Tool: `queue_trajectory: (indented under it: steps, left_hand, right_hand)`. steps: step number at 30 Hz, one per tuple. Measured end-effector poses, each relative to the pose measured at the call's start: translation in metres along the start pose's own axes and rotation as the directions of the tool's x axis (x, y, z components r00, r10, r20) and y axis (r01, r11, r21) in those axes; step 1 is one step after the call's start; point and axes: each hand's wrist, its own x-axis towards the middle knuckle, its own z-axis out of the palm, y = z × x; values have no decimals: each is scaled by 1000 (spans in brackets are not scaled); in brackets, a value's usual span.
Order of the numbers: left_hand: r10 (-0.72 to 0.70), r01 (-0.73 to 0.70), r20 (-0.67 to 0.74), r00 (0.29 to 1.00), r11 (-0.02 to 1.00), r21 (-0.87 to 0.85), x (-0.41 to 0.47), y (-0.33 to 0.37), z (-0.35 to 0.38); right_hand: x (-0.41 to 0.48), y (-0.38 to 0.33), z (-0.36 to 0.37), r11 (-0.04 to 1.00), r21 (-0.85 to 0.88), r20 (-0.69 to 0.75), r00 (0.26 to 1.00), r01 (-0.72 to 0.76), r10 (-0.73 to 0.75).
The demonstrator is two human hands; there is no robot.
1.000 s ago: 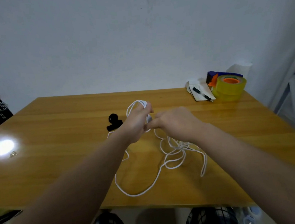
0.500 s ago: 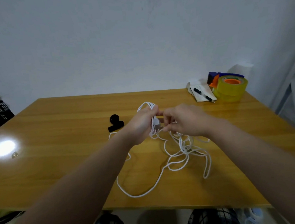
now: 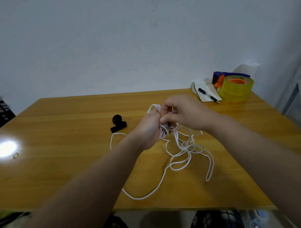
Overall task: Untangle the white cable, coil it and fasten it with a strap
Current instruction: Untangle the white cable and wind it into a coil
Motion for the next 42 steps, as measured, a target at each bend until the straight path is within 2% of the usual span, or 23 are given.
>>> queue_trajectory:
  steps: [3,7,10,12,14,16,19,20,22,24,26,27,30,32,34,36,39,41,42]
  left_hand:
    - [-11,12,28,1000,1000,-11,-2,3,2]
    - [38,-39,9,999,980,194,2,5,-3]
    - [0,-15,66,998,971,240,-4,9,-2]
    - [-102,65,123,987,959,275,-10,12,-1]
    - [-158,95,132,979,915,391,-13,14,-4]
    - [-142,74,124,982,893,444,-15,14,-10]
    - [-68,36,71,995,923,384,-14,13,-16]
    - [-48,29,45,998,937,349,-13,13,-18]
    - [-12,9,6,1000,950,313,-11,14,-23]
    - [16,-10,-16,1000,948,318,-11,16,-24]
    - [37,-26,-29,999,945,326,-11,17,-23]
    - [48,-33,-38,998,947,321,-11,17,-23]
    - [89,-45,-122,989,945,325,-10,16,-24]
    - [119,-42,-203,972,936,350,-7,14,-29]
    - [136,-27,-248,959,917,398,-5,11,-37]
    - [138,0,-248,959,874,486,-5,9,-46]
    - [141,71,-232,962,694,716,-5,-2,-55]
    - [147,126,-282,948,640,758,-3,-8,-64]
    - [148,179,-341,928,626,759,-2,-10,-73]
  right_hand:
    - [-1,-3,-4,999,-21,-65,997,-34,32]
    - [-4,-7,-10,905,-403,-110,989,-134,97]
    - [-4,-4,-12,888,-436,-108,988,-148,112]
    - [-5,1,-13,923,-369,-61,993,-113,97]
    - [-5,10,-14,966,-256,9,1000,-22,25]
    - [-5,20,-12,987,-150,35,998,61,-57]
    - [-6,33,-7,986,-143,-57,994,80,-89]
    - [-8,35,-5,992,-119,-86,994,49,-60]
    - [-13,35,0,990,120,-143,986,-72,89]
    - [-18,27,8,861,474,-161,944,-182,288]
    - [-18,21,16,687,668,-81,889,-287,451]
    - [-18,20,19,644,678,-16,869,-355,495]
    - [-16,16,24,688,587,70,874,-426,482]
    - [-14,14,26,739,525,57,883,-423,465]
    - [-13,14,27,768,500,-17,882,-400,470]
    - [-10,17,24,753,556,-170,839,-352,517]
    - [-7,26,22,692,685,-341,740,-226,579]
    - [-4,40,21,723,659,-478,627,-207,615]
    - [-5,49,18,730,651,-545,541,-210,641]
